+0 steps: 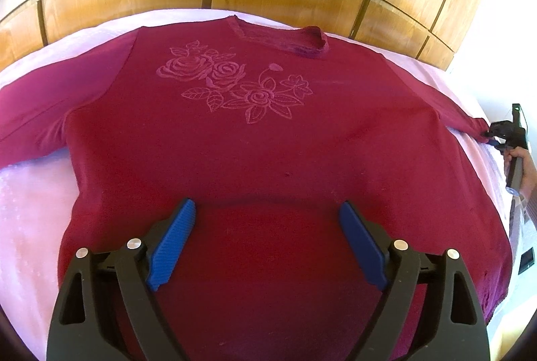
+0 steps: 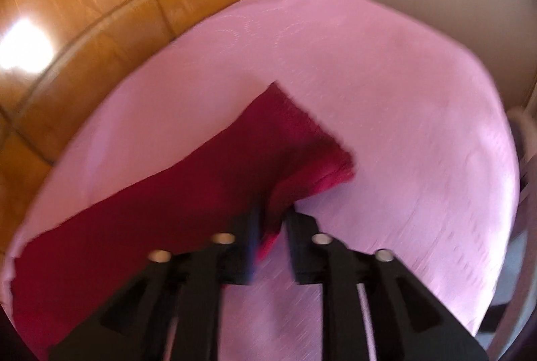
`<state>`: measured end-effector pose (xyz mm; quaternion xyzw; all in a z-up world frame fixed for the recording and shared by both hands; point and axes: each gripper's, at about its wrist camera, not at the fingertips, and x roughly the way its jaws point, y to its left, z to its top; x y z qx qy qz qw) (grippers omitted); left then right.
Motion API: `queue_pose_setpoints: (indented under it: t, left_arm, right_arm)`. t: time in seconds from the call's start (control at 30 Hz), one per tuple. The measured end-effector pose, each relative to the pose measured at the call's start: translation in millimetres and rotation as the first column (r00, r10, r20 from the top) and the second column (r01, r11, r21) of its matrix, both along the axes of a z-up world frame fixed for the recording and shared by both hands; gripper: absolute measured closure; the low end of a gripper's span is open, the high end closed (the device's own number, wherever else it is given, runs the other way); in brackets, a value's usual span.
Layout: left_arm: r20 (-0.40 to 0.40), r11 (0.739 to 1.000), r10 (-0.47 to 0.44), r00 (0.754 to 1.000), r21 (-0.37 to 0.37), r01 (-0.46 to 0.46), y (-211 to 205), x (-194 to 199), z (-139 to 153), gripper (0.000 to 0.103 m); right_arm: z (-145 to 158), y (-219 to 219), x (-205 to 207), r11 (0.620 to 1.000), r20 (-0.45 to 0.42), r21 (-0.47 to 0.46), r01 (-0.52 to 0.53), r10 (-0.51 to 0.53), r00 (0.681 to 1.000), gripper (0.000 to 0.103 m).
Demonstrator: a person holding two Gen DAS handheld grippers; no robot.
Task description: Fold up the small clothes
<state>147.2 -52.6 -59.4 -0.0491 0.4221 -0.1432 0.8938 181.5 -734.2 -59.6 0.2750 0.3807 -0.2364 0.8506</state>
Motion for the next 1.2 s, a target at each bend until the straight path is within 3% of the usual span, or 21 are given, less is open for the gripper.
queue_pose_setpoints:
  t: [0.03,0.13,0.2,0.3,0.37,0.43,0.5,0.6,0.7,0.73,0.77,0.83,0.87,0.97,1.03,1.1,1.2]
  left_arm:
    - [0.0,1.0,0.001,1.0,0.0,-0.001,0.0,-0.4,0.2,0.017]
    - [-0.007,1.0,0.008,1.0,0.003,-0.008,-0.1,-3.2,3.4,0.017]
    - [-0.015,1.0,0.018,1.0,0.001,-0.018,2.9,-8.5,7.5,0.017]
    - [-0.031,0.998,0.048,0.998,-0.042,-0.049,16.8,-25.1,14.1,0.017]
    - [-0.031,0.997,0.071,0.997,-0.041,-0.072,29.5,-41.4,18.3,0.017]
    - [-0.023,0.994,0.1,0.995,-0.032,-0.101,43.7,-58.1,21.9,0.017]
    - [-0.01,0.991,0.136,0.991,-0.01,-0.136,59.3,-77.6,26.1,0.017]
    - [-0.016,0.984,0.179,0.984,0.02,-0.179,79.7,-101.8,26.4,0.017]
    - [-0.075,0.987,0.16,0.984,0.014,-0.159,89.0,-120.2,15.3,0.031]
    - [-0.065,0.988,0.149,0.987,0.04,-0.147,87.2,-127.4,11.7,0.038]
    - [-0.05,0.988,0.145,0.988,0.064,-0.142,85.1,-131.0,11.2,0.059]
    - [-0.06,0.993,0.101,0.993,0.06,-0.097,81.1,-135.8,11.9,0.088]
    - [-0.055,0.993,0.102,0.993,0.064,-0.098,81.4,-138.0,13.9,0.094]
    - [-0.043,0.992,0.096,0.994,0.081,-0.092,85.2,-144.7,18.7,0.099]
    - [-0.073,0.994,0.103,0.992,0.047,-0.099,93.5,-149.0,14.7,0.099]
    - [-0.087,0.994,0.105,0.991,0.046,-0.101,94.7,-149.7,11.5,0.099]
    - [-0.066,0.992,0.112,0.992,0.071,-0.107,92.5,-146.4,23.9,0.094]
  right_arm:
    - [3.3,10.4,0.7,0.999,0.006,-0.013,-0.029,0.03,1.0,0.044]
    - [12.1,47.4,-20.8,0.986,0.027,0.004,-0.165,0.165,0.986,0.044]
    - [17.2,84.3,-38.4,0.952,0.038,0.025,-0.305,0.304,0.952,0.045]
    - [20.5,144.8,-64.9,0.854,0.039,0.056,-0.517,0.516,0.856,0.048]
    - [19.9,188.6,-89.3,0.764,0.035,0.079,-0.641,0.64,0.767,0.051]
    - [13.8,220.5,-108.8,0.699,0.003,0.096,-0.709,0.712,0.702,0.054]
    - [5.5,244.3,-130.8,0.659,-0.044,0.098,-0.746,0.751,0.658,0.054]
    - [-3.0,265.3,-160.4,0.629,-0.067,0.116,-0.769,0.777,0.626,0.058]
    - [-9.1,277.4,-162.7,0.607,-0.082,0.132,-0.784,0.795,0.602,0.074]
    - [-11.2,281.0,-169.4,0.604,-0.091,0.121,-0.787,0.797,0.598,0.084]
    - [-12.1,282.9,-172.0,0.61,-0.102,0.112,-0.784,0.792,0.602,0.094]
    - [-7.0,283.5,-174.4,0.618,-0.103,0.1,-0.78,0.786,0.61,0.095]
    - [2.2,285.1,-176.1,0.614,-0.097,0.076,-0.786,0.789,0.607,0.096]
    - [16.3,286.2,-164.8,0.567,-0.069,0.04,-0.823,0.823,0.564,0.096]
    - [4.2,288.2,-170.8,0.545,-0.151,0.021,-0.838,0.83,0.536,0.097]
    - [-12.9,285.3,-169.6,0.555,-0.193,0.041,-0.831,0.82,0.539,0.096]
    - [-15.1,282.6,-161.9,0.569,-0.149,0.083,-0.818,0.819,0.555,0.089]
